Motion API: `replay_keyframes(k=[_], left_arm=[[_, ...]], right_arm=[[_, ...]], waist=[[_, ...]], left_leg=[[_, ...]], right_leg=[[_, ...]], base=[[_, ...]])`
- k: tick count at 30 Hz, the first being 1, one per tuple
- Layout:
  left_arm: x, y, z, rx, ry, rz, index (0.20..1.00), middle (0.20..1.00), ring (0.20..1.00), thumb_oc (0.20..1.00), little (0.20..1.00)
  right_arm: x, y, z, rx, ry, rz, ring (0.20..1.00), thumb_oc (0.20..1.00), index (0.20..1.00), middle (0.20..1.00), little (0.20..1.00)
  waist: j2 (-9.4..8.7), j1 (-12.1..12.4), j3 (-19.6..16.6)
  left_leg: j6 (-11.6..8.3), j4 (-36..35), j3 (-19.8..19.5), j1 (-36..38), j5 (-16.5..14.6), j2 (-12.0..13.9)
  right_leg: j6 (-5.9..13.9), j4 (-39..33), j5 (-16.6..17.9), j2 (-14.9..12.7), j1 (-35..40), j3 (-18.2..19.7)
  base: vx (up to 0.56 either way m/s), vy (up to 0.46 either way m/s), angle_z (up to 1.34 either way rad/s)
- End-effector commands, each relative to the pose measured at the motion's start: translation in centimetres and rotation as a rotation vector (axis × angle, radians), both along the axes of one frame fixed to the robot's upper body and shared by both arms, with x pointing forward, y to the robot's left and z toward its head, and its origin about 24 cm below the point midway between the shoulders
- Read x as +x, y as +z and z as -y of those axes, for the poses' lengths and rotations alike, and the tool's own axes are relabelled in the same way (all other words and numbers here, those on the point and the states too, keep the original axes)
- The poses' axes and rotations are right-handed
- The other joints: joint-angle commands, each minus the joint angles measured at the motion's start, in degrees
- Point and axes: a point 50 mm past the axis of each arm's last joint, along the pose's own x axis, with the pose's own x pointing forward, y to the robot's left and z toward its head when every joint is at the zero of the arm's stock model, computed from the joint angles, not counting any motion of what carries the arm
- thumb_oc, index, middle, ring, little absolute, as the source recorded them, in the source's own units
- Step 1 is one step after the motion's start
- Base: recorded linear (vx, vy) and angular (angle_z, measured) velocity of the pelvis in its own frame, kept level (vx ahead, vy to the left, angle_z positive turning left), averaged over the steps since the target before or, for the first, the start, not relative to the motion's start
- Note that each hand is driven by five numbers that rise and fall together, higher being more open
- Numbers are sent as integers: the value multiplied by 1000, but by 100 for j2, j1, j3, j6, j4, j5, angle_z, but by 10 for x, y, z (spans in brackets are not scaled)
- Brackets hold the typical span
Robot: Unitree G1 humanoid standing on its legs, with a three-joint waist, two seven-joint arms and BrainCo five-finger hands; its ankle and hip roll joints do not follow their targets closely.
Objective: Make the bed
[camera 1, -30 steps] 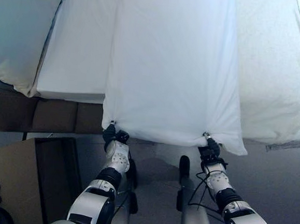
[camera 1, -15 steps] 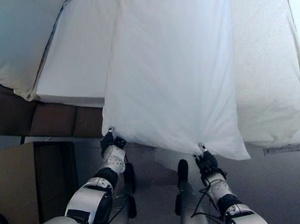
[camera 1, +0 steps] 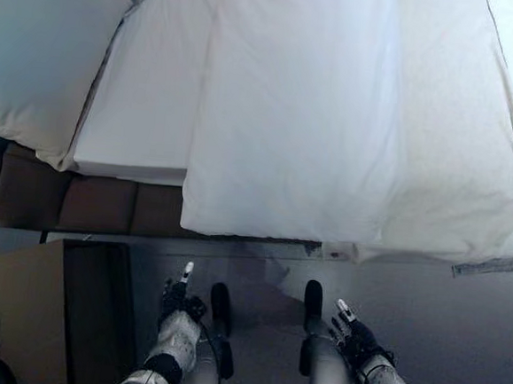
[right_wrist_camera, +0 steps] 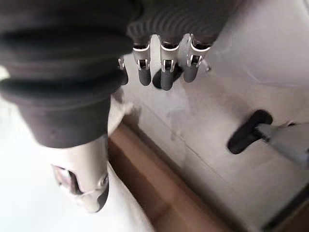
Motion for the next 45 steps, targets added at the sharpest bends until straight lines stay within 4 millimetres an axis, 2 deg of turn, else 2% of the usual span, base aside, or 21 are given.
replay_keyframes(k=[1,3,4,5,7,8,10,11,15,18,19,23,26,28,30,31,34,37,39,44,45], left_arm=[[12,24,-23,249,-127,107,1000,1000,1000,1000,1000],[13,28,-26,303,-173,123,1000,1000,1000,1000,1000],[19,42,-27,434,-298,191,1000,1000,1000,1000,1000],[19,42,-27,434,-299,191,1000,1000,1000,1000,1000],[30,57,-24,454,-404,279,1000,1000,1000,1000,1000],[30,57,-24,454,-404,279,1000,1000,1000,1000,1000],[47,81,-8,466,-558,397,1000,1000,1000,1000,1000],[47,82,-8,466,-558,397,1000,1000,1000,1000,1000],[75,119,16,473,-690,539,1000,1000,1000,1000,1000],[99,157,31,529,-778,649,1000,1000,1000,1000,1000],[99,157,31,529,-778,649,1000,1000,1000,1000,1000],[118,190,38,609,-824,713,1000,1000,1000,1000,1000],[131,211,35,647,-794,737,1000,1000,1000,1000,1000],[135,220,35,655,-785,755,1000,1000,1000,1000,1000],[141,230,30,682,-765,756,1000,1000,1000,1000,1000],[148,246,22,723,-725,764,1000,1000,1000,1000,1000],[158,269,8,784,-655,757,1000,1000,1000,1000,1000],[167,287,-10,748,-517,737,1000,1000,1000,1000,1000],[170,304,-24,794,-437,729,1000,1000,1000,1000,1000],[171,340,-33,843,-310,784,1000,1000,1000,1000,1000],[171,341,-33,843,-310,784,1000,1000,1000,1000,1000]], right_arm=[[15,25,6,-151,116,185,1000,1000,1000,1000,1000],[20,31,6,-191,160,222,1000,1000,1000,1000,1000],[31,49,4,-253,254,328,1000,1000,1000,1000,1000],[31,49,4,-253,254,327,1000,1000,1000,1000,1000],[50,76,-5,-296,329,465,1000,1000,1000,1000,1000],[50,76,-5,-296,329,465,1000,1000,1000,1000,1000],[72,103,-16,-309,383,580,1000,1000,1000,1000,1000],[72,103,-16,-309,383,580,1000,1000,1000,1000,1000],[105,140,-40,-355,487,711,1000,1000,1000,1000,1000],[132,179,-57,-402,526,826,1000,1000,1000,1000,1000],[132,180,-57,-402,526,826,1000,1000,1000,1000,1000],[153,217,-66,-459,556,912,1000,1000,1000,1000,1000],[166,242,-75,-451,540,960,1000,1000,1000,1000,1000],[169,252,-77,-452,533,982,1000,1000,1000,1000,1000],[175,263,-78,-454,516,995,1000,1000,1000,1000,1000],[181,277,-81,-433,488,1004,1000,1000,1000,1000,1000],[190,302,-80,-451,451,1033,1000,1000,1000,1000,1000],[200,317,-73,-366,316,1007,1000,1000,1000,1000,1000],[204,338,-70,-392,276,1037,1000,1000,1000,1000,1000],[211,373,-35,-436,134,1049,1000,1000,1000,1000,1000],[211,374,-35,-436,133,1049,1000,1000,1000,1000,1000]], waist=[[68,13,183],[64,12,196],[54,16,208],[55,16,207],[52,19,211],[52,20,210],[68,16,227],[67,17,228],[99,22,269],[90,12,312],[91,13,309],[47,1,350],[0,-22,298],[-5,-4,300],[-26,7,312],[-56,0,338],[-100,-19,376],[-154,-16,474],[-190,-30,543],[-192,-22,562],[-193,-20,564]], left_leg=[[-319,227,-77,-326,138,307],[-319,224,-78,-330,138,314],[-327,240,-86,-357,134,321],[-327,242,-86,-358,133,322],[-331,323,-102,-436,111,339],[-331,325,-101,-439,110,340],[-319,418,-108,-541,81,339],[-319,422,-108,-544,80,339],[-311,650,-134,-806,31,346],[-312,905,-161,-1162,-5,389],[-312,913,-163,-1173,-7,390],[-267,1390,-241,-1666,-138,435],[-241,2083,-241,-2279,-394,593],[-226,2246,-269,-2470,-419,604],[-229,2412,-269,-2649,-475,640],[-236,2620,-240,-2927,-512,699],[-244,2883,-289,-3243,-591,740],[-243,3052,-283,-3457,-622,738],[-247,3133,-279,-3540,-657,733],[-257,3285,-245,-3733,-724,705],[-257,3289,-245,-3738,-725,705]], right_leg=[[412,-98,320,-356,31,-140],[414,-89,317,-353,17,-134],[416,-43,283,-352,-28,-133],[416,-40,282,-352,-30,-133],[408,88,224,-336,-157,-78],[408,91,223,-336,-160,-77],[383,258,154,-320,-320,3],[382,262,152,-320,-324,4],[345,540,62,-305,-637,49],[323,764,34,-263,-1012,80],[323,769,33,-262,-1021,80],[302,1257,-51,-235,-1559,183],[254,1846,-225,-223,-2169,191],[246,2046,-249,-211,-2384,235],[254,2158,-254,-209,-2564,250],[246,2280,-265,-217,-2798,257],[222,2451,-331,-223,-3064,252],[207,2557,-348,-222,-3245,249],[200,2634,-366,-236,-3357,245],[209,2793,-402,-257,-3565,264],[209,2797,-403,-257,-3570,265]], base=[[0,0,0],[0,0,0],[0,0,0],[0,0,0],[0,0,0],[0,0,0],[-32,9,-1],[-35,11,0],[-57,3,0],[-69,-13,0],[-62,-16,-1],[-59,-7,1],[-39,2,7],[-35,23,4],[-39,26,1],[-31,11,-9],[-17,14,-12],[-13,18,-7],[-7,34,-5],[-1,11,-2],[0,0,0]])
